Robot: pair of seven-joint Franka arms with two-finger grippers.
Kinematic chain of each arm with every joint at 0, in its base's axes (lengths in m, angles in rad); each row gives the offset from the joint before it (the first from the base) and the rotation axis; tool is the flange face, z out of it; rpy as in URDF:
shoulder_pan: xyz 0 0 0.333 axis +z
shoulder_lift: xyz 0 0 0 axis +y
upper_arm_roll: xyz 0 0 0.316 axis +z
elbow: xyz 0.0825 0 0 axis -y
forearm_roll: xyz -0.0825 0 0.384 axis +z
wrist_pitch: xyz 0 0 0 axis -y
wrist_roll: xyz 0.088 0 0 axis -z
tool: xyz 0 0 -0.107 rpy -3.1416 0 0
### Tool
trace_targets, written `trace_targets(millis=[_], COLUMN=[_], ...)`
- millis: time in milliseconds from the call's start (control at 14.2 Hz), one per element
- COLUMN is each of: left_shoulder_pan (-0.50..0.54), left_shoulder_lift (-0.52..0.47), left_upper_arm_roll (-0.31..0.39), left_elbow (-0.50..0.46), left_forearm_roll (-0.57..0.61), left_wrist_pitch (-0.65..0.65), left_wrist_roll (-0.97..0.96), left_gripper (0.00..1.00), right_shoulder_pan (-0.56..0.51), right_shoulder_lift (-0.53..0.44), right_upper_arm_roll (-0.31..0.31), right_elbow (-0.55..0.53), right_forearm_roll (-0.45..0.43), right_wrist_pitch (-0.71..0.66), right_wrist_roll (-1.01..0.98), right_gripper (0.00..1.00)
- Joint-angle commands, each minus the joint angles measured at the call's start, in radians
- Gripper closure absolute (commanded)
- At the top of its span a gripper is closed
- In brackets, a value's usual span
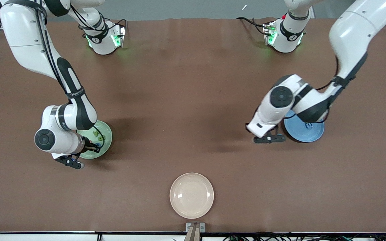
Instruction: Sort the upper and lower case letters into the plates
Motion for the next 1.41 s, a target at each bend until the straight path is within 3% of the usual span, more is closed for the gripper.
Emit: trace_targets(millis=[0, 141, 424, 848, 1060, 1343], left_shoulder_pan=[0.166, 0.237, 0.34, 0.423, 0.423, 0.417], left_shoulder_lift=[-0.04, -0.045, -0.042, -0.021, 0.001, 0.029], left_upper_arm_roll=[-0.051, -0.051, -0.051, -0.04, -0.027, -0.001], left_elbow=[-0.11, -0.142, -0.184, -0.218, -0.216, -0.216], left_forearm_roll=[0.024, 0.03, 0.06, 0.095, 0.122, 0.159], left_wrist_pitch=[0.008, 0.008, 0.009, 0.011, 0.014, 0.02], left_wrist_roll=[0.105, 0.18, 0.265, 0.355, 0.355, 0.355], left_gripper=[0.88, 0.88, 0.88, 0.88, 0.88, 0.88], right_shoulder_pan=[-0.024, -0.023, -0.091, -0.115, -0.118, -0.145], right_shoulder_lift=[-0.071, -0.103, -0.223, -0.467, -0.485, -0.504], right_upper_arm_roll=[0.02, 0.02, 0.019, 0.02, 0.022, 0.02], right_elbow=[-0.014, 0.016, 0.014, 0.009, 0.116, 0.129], right_forearm_roll=[-0.017, -0.018, -0.017, -0.063, -0.069, -0.069], right_wrist_pitch=[-0.073, -0.156, -0.323, -0.613, -0.732, -0.742], right_wrist_roll=[-0.009, -0.041, -0.307, -0.334, -0.395, -0.449], right_gripper=[0.0, 0.0, 0.0, 0.0, 0.0, 0.0])
